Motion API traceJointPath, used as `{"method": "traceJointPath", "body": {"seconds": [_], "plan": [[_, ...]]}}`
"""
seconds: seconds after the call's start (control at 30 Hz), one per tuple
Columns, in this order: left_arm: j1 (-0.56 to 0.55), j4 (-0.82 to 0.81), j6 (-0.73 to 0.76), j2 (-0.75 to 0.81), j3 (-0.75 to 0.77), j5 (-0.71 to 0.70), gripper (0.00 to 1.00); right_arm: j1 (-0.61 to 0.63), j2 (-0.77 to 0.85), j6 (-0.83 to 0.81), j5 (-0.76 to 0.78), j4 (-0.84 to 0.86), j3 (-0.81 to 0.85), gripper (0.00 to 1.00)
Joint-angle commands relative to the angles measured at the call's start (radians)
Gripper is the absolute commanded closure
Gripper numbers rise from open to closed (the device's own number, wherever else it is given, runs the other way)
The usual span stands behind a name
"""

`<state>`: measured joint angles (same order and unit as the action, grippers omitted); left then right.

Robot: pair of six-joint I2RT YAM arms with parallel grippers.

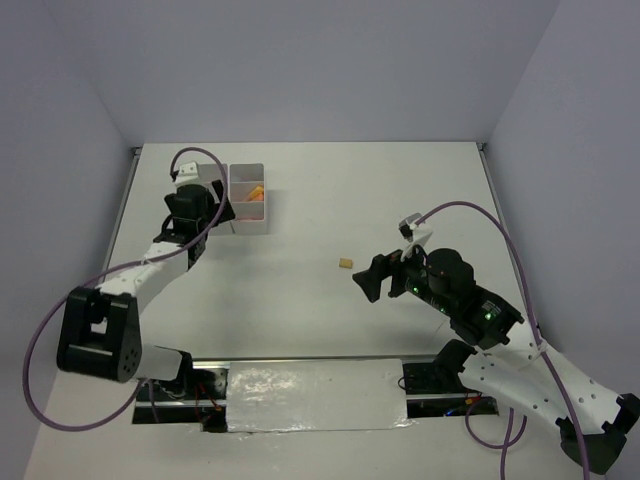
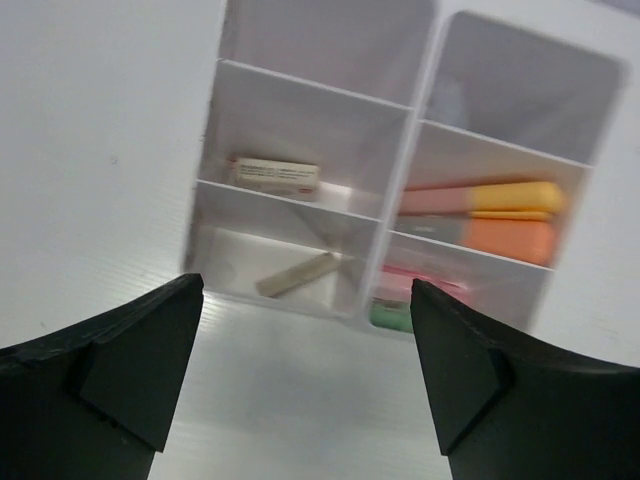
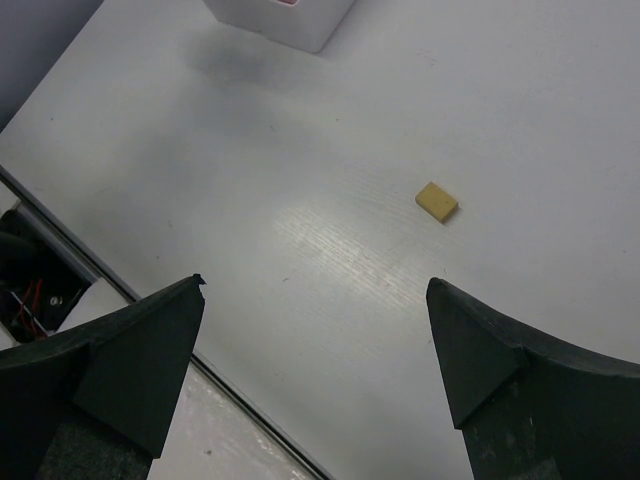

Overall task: Sort the stationery into containers
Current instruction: Place the stationery in the storage box, then pick up the stationery from the center of the board.

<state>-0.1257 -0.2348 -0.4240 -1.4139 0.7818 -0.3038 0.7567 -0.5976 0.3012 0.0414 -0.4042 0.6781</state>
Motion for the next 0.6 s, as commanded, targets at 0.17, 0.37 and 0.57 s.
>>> {"method": "traceJointPath", "body": {"seconds": [0.17,0.37,0.57], "plan": [[-0.342,0.33,-0.082,0.118,0.189,-0.101,0.01,-0.003,0.065,0.116,0.214,-0.001,0.029,0.0],[-0.636,0.42,-0.238,-0.054,0.313,-0.211,0.01,-0.005,0.156,0.211,0.426,-0.16,0.092,0.0],[-0.773,0.483,-0.291,-0.348,0.517,-0.233,0.01,-0.005,0.245,0.214,0.47,-0.213,0.121,0.0]]}}
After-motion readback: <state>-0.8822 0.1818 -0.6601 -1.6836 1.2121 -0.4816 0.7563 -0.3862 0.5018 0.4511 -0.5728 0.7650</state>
